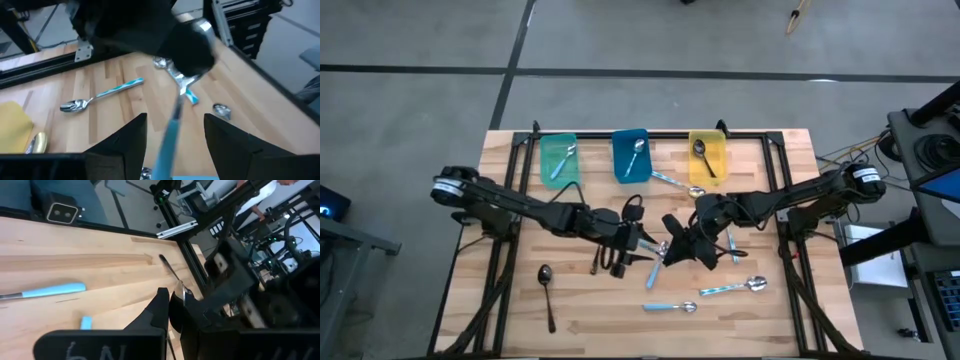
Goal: Sort silverware by color (type)
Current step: Put the blue spoon into the green bin
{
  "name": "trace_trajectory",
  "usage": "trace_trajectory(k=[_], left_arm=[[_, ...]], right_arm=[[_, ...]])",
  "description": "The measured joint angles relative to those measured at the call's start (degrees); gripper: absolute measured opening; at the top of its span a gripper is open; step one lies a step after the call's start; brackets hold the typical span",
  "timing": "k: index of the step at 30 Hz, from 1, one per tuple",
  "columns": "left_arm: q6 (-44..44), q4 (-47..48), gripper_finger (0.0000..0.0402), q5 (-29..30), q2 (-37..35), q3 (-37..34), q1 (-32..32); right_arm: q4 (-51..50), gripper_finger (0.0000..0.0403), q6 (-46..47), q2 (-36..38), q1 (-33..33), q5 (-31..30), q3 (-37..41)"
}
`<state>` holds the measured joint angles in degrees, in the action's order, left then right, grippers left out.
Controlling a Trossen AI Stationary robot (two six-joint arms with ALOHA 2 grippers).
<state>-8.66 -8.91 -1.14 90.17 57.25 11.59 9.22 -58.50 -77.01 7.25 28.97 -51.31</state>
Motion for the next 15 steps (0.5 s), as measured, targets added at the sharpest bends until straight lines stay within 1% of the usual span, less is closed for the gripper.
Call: trace_trajectory(k=[4, 7, 11, 15], left_arm=[[1.3, -1.3, 0.0176, 0.0, 2.0, 0.0, -0.7], [2.0, -1.5, 0.0167, 0.0, 2.3, 0.0, -0.8], [2.1, -1.3, 0.0135, 0.0, 1.8, 0.0, -0.8], [2.1, -1.0, 0.0086, 0.0, 1.4, 0.0, -0.8]], right_arm=[[0.0, 0.0012, 0.0, 0.0, 0.0, 0.0, 0.0], [0.0, 0.0012, 0.0, 0.0, 0.0, 0.0, 0.0], [-0.4, 0.0012, 0.8, 0.0, 0.0, 0.0, 0.0], [-1.6, 0.0012, 1.5, 0.0, 0.0, 0.0, 0.0]])
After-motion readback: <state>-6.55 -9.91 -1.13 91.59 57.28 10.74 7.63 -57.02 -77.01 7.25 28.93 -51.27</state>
